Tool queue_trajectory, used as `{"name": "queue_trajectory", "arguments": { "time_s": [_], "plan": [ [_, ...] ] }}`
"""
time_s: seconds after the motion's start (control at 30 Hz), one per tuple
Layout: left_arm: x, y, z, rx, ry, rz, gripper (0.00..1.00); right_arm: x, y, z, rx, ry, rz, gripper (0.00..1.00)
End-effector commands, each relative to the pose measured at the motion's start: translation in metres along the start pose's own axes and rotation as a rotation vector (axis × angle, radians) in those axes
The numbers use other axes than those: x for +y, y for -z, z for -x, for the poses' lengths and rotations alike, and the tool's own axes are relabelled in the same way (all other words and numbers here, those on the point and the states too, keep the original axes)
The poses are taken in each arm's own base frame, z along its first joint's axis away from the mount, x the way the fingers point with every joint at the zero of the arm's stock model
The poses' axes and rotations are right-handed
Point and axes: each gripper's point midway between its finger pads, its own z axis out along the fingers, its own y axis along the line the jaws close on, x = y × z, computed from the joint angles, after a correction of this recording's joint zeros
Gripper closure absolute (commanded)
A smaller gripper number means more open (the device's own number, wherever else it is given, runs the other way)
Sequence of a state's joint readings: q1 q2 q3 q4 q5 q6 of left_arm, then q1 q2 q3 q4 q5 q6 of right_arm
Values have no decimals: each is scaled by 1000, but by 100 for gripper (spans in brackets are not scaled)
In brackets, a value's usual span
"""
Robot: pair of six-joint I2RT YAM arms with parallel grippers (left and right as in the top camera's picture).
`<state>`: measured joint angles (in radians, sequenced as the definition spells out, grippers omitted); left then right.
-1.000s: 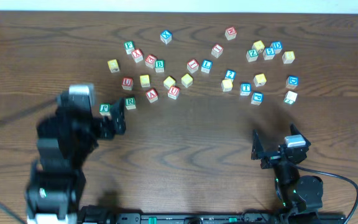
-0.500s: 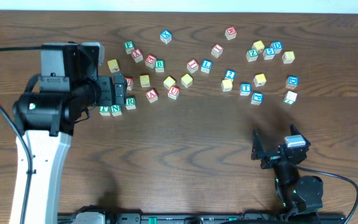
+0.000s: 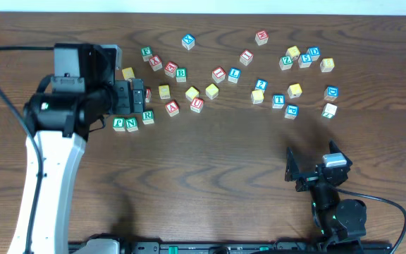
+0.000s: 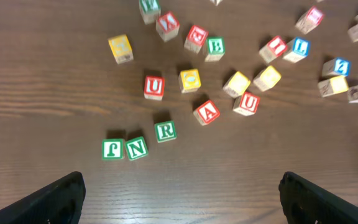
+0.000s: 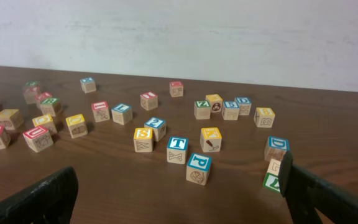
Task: Spell out ROBOT
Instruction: 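Reach the left gripper forward over the green R block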
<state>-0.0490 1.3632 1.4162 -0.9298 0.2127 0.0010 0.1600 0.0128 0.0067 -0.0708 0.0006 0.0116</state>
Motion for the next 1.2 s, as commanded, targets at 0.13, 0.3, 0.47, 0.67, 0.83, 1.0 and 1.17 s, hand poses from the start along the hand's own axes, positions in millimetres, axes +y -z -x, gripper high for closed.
{"name": "queue_trajectory", "arguments": {
  "time_s": [0.13, 0.3, 0.47, 0.67, 0.83, 1.0, 1.17],
  "plan": [
    [9, -67, -13, 175, 53, 1, 2, -4, 0, -1, 2, -11, -17, 1],
    [14, -99, -23, 251, 71, 8, 2, -4, 0, -1, 2, -11, -17, 1],
    [21, -136, -45, 362, 166, 31, 2, -4, 0, -1, 2, -11, -17, 1],
    [20, -139, -52, 390, 211, 41, 1, -4, 0, -1, 2, -11, -17, 1],
    [6, -141, -57, 403, 189, 44, 1, -4, 0, -1, 2, -11, -17, 1],
    [-3, -144, -59, 394, 133, 117, 1, -4, 0, -1, 2, -11, -17, 1],
    [1, -146, -52, 353, 159, 171, 1, -4, 0, -1, 2, -11, -17, 1]
  ]
}}
